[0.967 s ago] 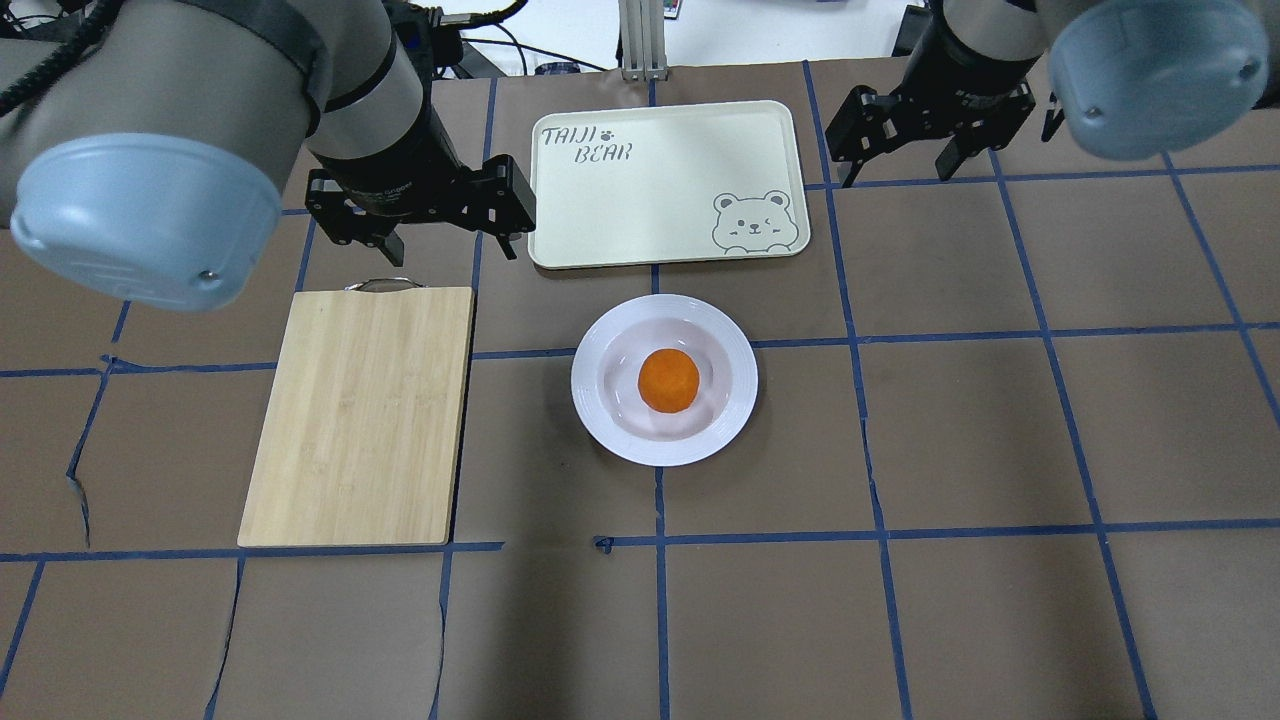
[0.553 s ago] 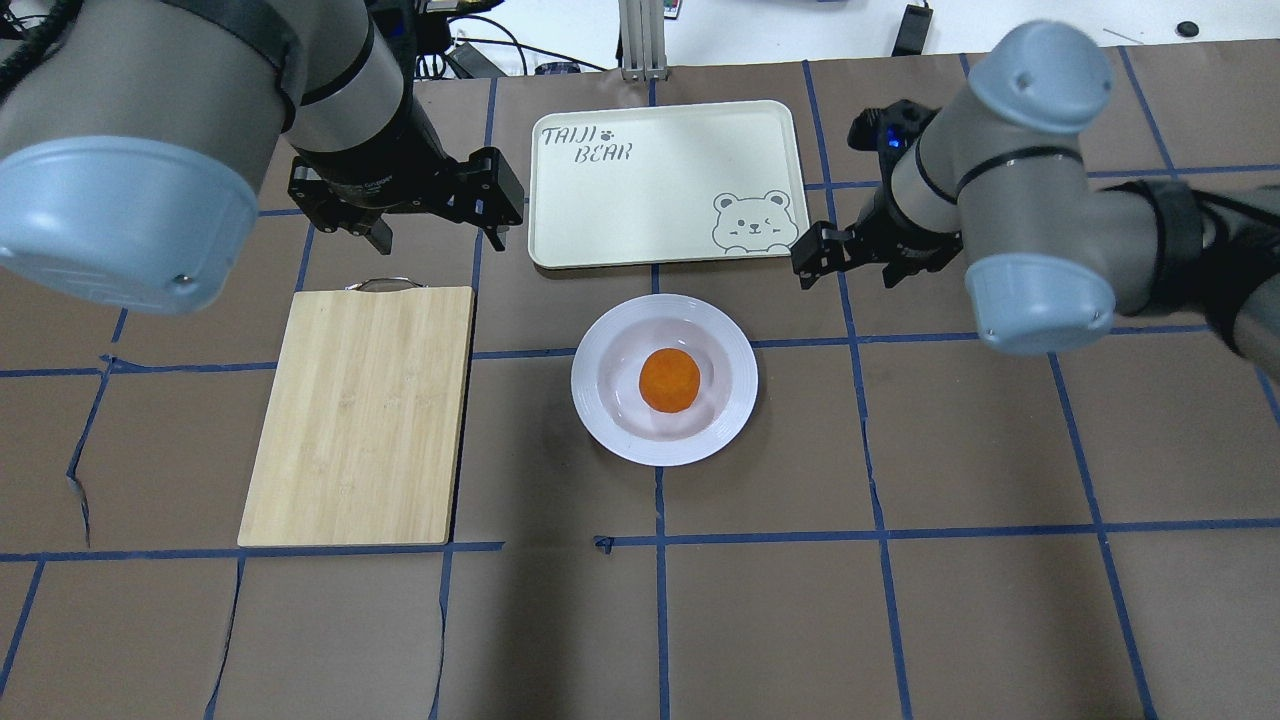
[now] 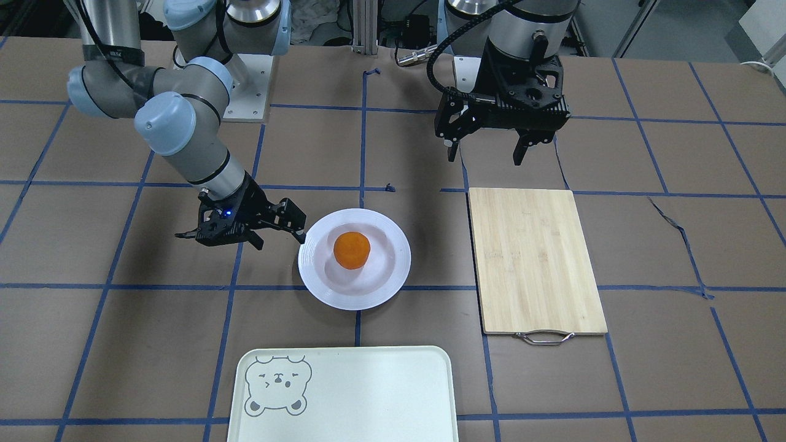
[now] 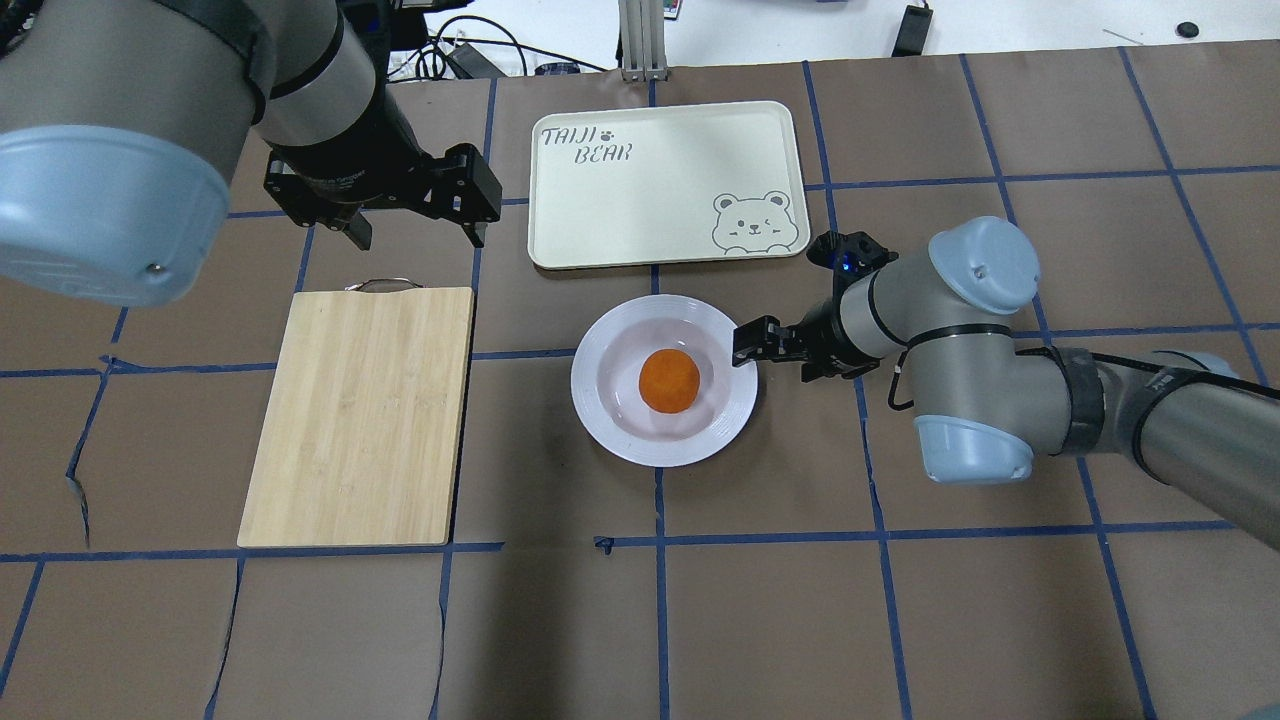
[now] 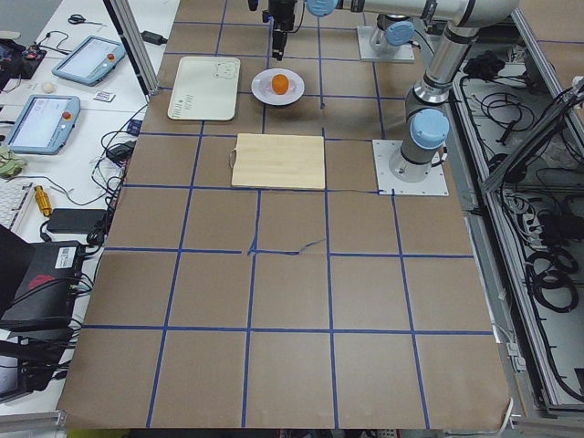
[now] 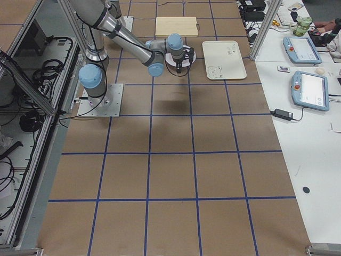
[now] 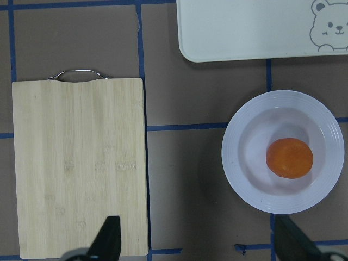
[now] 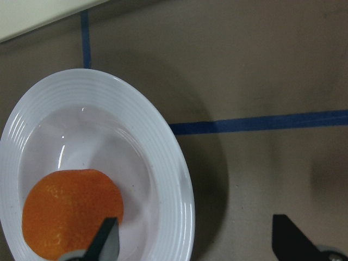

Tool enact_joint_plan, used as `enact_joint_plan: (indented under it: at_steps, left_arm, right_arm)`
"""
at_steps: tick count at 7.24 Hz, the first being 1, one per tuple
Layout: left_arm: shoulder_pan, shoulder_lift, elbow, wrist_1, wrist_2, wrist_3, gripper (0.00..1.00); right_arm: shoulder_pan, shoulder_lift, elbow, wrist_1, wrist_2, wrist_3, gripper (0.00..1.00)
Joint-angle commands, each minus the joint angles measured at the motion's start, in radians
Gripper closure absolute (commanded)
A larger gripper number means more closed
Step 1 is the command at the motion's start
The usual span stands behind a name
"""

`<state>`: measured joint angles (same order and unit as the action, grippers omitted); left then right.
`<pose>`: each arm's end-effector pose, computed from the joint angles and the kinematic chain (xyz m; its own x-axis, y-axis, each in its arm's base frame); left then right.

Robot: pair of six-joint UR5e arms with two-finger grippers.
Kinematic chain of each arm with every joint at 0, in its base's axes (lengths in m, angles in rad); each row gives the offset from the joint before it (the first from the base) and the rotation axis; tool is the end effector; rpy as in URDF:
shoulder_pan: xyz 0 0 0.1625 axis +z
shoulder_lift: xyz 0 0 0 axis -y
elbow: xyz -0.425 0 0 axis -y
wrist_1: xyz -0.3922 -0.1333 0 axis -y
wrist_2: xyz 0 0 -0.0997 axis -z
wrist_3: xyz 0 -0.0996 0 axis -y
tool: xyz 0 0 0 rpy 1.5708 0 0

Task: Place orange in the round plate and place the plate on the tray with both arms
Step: 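Move the right gripper down to the plate rim nearest it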

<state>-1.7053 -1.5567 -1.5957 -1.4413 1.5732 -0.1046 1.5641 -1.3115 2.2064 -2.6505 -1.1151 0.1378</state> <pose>-0.1985 -0.4746 0.4961 -0.9995 0.0303 0.0100 0.0290 0.9926 -0.1180 0.1740 -0.4699 0.1977 -0.8891 0.0609 -0.4537 0.1299 0.9839 -0.1226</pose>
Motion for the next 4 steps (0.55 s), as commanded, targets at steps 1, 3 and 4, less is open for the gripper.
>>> enact_joint_plan:
  at_steps: [1, 3, 4]
  left_arm:
    - [0.004, 0.0, 0.002, -0.001, -0.004, 0.0, 0.0]
    - [0.004, 0.0, 0.002, -0.001, -0.004, 0.0, 0.0]
    - [0.004, 0.0, 0.002, -0.001, -0.004, 0.0, 0.0]
  right_arm:
    - [0.04, 0.054, 0.015, -0.097, 0.026, 0.057, 0.0]
    - [0.043, 0.055, 0.028, -0.098, 0.026, 0.062, 0.0]
    - [0.043, 0.055, 0.032, -0.098, 0.026, 0.072, 0.0]
